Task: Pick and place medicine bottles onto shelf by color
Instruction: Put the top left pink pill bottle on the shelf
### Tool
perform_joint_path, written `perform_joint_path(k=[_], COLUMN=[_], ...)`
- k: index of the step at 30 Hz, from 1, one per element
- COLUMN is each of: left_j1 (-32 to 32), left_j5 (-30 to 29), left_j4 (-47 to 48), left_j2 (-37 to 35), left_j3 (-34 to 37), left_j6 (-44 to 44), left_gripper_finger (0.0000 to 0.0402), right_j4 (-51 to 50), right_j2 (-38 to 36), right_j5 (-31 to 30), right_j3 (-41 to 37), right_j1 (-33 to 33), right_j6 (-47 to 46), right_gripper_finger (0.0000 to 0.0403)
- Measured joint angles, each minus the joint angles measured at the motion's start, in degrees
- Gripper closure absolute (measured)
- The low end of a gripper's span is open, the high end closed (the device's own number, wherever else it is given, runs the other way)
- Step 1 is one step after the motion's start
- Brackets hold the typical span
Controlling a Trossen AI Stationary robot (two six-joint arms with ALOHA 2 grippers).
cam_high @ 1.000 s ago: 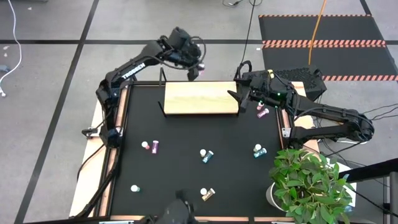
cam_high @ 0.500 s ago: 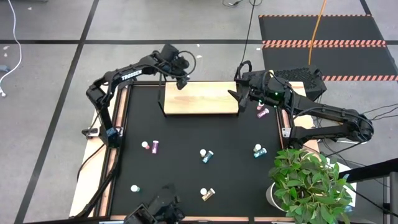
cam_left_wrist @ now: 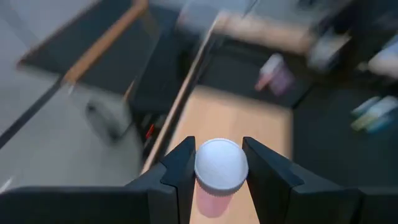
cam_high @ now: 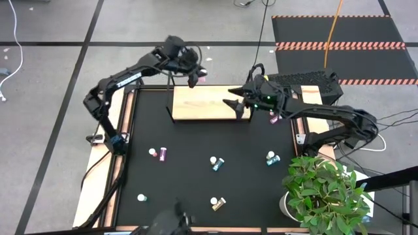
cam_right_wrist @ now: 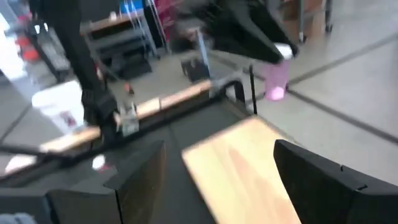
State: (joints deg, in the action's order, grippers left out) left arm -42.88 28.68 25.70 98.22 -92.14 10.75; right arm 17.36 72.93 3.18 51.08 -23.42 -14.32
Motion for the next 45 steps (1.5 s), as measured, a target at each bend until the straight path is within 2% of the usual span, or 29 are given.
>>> perform_joint_path(k=[6,12,17,26,35,45], left_j1=[3.40,8.45,12.86,17.14,20.66,21.39], left_j5=[5.80,6.79,7.83,5.84,1.82,0.73], left_j4=[-7.75,-15.70,-22.32,-26.90,-28.97,-27.83], left_j2=[-6.26,-7.61,-7.55,-7.50,-7.50,-7.48], left_j3=[-1.15,-1.15,-1.13,-1.11,-1.11,-1.09], left_j6=[-9.86,-16.65,-19.75,-20.36,-17.42,-16.63], left_gripper_finger=[0.0279,0.0279,0.0279,0.0279,0.0279,0.0279], right_j4=[15.64,28.62,35.95,41.11,43.02,47.06], right_j2=[1.20,2.81,4.69,4.68,4.67,4.65], right_j5=[1.33,13.47,18.06,24.29,29.51,33.14], right_j3=[0.16,0.20,0.18,0.18,0.18,0.18], right_j1=[-3.08,-5.09,-5.21,-4.53,-4.57,-4.59], right_j6=[-2.80,-6.09,-12.01,-20.50,-25.11,-30.34], right_gripper_finger=[0.0106,0.0106,0.0106,0.0122,0.0174,0.0245])
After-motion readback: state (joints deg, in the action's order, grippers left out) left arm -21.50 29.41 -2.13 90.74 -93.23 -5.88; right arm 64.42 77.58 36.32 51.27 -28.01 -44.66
